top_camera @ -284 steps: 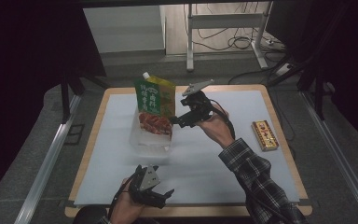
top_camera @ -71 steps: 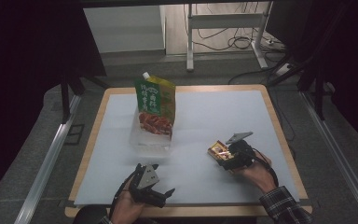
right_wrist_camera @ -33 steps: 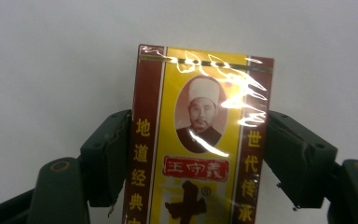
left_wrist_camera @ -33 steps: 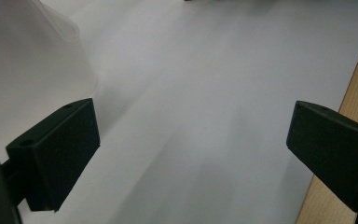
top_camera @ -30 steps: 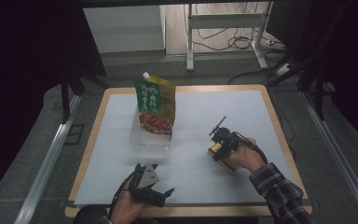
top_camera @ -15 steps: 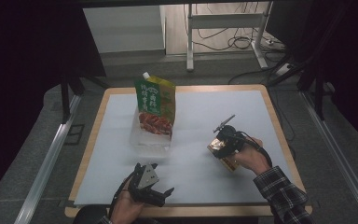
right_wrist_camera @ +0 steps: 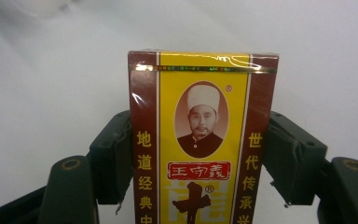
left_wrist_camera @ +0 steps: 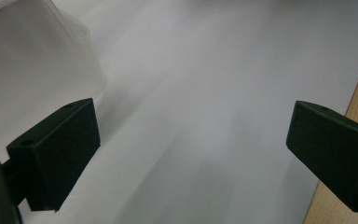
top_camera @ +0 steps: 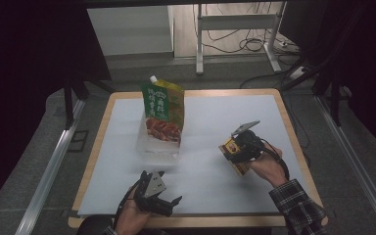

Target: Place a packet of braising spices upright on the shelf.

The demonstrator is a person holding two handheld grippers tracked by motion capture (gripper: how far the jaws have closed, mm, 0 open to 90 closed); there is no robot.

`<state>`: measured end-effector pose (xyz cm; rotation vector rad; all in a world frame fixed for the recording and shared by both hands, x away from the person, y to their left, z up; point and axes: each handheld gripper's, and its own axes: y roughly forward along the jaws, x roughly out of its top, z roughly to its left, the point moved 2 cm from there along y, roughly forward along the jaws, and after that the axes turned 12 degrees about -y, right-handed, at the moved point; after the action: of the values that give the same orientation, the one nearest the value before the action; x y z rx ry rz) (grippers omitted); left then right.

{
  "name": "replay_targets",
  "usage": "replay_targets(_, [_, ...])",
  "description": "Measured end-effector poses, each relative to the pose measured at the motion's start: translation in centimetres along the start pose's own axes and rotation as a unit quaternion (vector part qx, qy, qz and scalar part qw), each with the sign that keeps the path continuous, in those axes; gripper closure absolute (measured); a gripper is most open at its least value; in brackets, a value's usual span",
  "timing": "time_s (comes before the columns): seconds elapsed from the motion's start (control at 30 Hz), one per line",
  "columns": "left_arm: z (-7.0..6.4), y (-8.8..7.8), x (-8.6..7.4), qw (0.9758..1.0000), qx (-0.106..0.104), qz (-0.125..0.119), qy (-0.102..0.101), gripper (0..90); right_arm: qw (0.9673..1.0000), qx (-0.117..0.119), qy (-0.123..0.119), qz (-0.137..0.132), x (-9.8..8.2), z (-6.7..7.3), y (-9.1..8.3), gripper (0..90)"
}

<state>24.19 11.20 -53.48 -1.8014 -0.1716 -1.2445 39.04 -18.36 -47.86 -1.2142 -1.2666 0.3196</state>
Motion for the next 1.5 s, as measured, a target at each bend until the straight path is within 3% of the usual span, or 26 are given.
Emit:
replay_targets(0.43, [0.4,-0.3,0.0,1.0000,0.006,-0.004,-0.002,2.6,0.9983,-0.013,-0.001,-0.056,0.7,0.3,-1.0,32.0])
replay_targets(0.97, [0.1,-0.1,0.0,1.0000,0.003,0.001,0.008,2.9,0.9915,-0.016,-0.007,-0.129,2.5,0.9,-2.1,32.0])
replay_targets(1.23, [0.0,-0.1,0.0,1.0000,0.001,0.001,0.009,2.9,0.9855,-0.014,-0.004,-0.169,3.7,1.2,-2.5,32.0])
replay_targets(1.5, [0.0,-0.1,0.0,0.9999,-0.001,0.001,0.011,3.0,0.9772,-0.013,-0.013,-0.212,5.4,1.7,-2.8,32.0])
